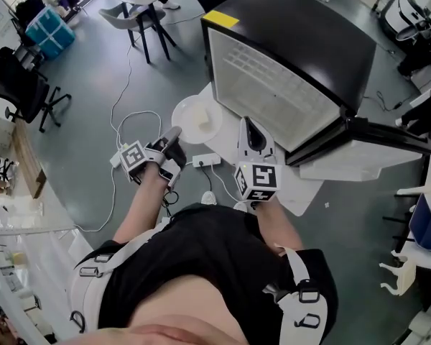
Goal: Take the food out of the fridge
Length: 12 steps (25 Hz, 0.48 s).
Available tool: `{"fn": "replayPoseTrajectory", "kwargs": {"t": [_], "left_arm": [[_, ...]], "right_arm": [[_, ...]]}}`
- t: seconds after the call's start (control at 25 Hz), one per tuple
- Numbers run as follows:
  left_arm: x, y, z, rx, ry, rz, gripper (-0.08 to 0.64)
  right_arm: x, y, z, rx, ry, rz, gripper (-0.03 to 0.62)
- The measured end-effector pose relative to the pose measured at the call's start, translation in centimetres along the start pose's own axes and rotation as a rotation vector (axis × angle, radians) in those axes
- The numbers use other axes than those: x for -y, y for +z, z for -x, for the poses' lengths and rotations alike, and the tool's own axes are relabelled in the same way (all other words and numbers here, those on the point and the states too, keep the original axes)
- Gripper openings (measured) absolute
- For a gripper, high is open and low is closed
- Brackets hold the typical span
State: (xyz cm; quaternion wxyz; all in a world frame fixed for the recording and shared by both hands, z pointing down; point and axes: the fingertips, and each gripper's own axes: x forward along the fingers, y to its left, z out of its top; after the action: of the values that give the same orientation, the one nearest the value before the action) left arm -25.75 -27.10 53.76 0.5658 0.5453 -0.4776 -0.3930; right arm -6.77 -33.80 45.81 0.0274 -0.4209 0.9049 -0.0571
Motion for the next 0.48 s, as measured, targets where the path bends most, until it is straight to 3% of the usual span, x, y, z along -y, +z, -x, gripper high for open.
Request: {"fn": "replayPoseTrajectory", "kwargs": {"t": [0.24,0.48], "left_arm": [[-0.03,-0.59,-0.13,-0.023,-0.006,-0.003,0.017],[-0.26,-0.13,0.09,0.007,0.010,-0.023,0.017]], "right_arm": [[0.02,-0.10,0.05,0.005,-0.009,-0.001,0.008],[0.17,-0.01,0.32,0.025,-0.010,-0.012,0.008]]}}
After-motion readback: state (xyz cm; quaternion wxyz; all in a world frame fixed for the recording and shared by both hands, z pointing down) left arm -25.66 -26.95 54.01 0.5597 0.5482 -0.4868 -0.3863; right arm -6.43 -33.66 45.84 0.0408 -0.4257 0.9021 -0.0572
